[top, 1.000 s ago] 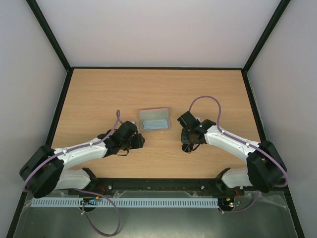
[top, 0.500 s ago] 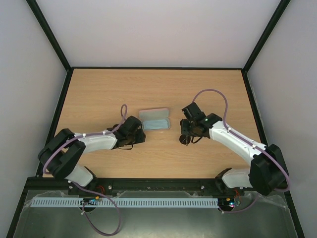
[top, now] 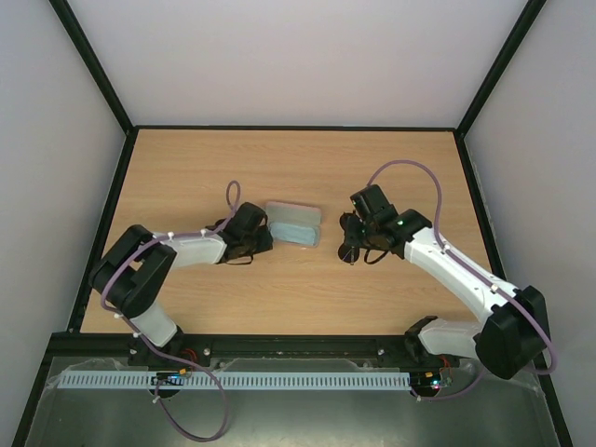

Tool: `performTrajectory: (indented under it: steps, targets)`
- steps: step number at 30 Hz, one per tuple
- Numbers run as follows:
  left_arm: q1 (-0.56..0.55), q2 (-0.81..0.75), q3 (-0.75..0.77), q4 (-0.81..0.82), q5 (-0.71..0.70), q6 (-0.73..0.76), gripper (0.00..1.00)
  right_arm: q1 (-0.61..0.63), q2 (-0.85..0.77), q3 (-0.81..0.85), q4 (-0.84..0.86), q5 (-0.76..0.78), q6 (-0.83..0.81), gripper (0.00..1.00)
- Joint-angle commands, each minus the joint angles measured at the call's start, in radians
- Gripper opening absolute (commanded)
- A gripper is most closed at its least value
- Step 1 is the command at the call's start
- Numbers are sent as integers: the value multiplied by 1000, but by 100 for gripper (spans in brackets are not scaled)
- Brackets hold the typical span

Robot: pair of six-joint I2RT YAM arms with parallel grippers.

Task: Organize the sunglasses
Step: Adjust the sunglasses case at the center of the board, then place the sunglasses in the sunglasses case.

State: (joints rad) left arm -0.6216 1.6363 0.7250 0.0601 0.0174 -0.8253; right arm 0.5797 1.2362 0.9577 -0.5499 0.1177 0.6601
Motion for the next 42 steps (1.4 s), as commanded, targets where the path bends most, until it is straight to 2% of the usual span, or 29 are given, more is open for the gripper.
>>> performTrajectory:
  steps: [1,17,23,29,32,35,42]
  targets:
    - [35,51,43,-34,-32,32,35,-6,-26,30,-57,-16,-18,1]
    - [74,209,248,-58,-19,64,32,-6,-43,38,-61,-43,-20,1]
    - [75,178,221,-59,-12,55,32,-6,-26,66,-63,-79,-54,1]
    - [74,108,123,-22,5,28,33,-5,9,111,-47,-150,-57,1]
    - [74,58,83,-19,10,23,35,2,50,147,-40,-199,-57,1]
    - [80,-1,44,-16,19,20,43,23,100,191,-40,-210,-51,1]
    - [119,-147,-12,-53,55,34,55,133,271,349,-80,-146,-8,1]
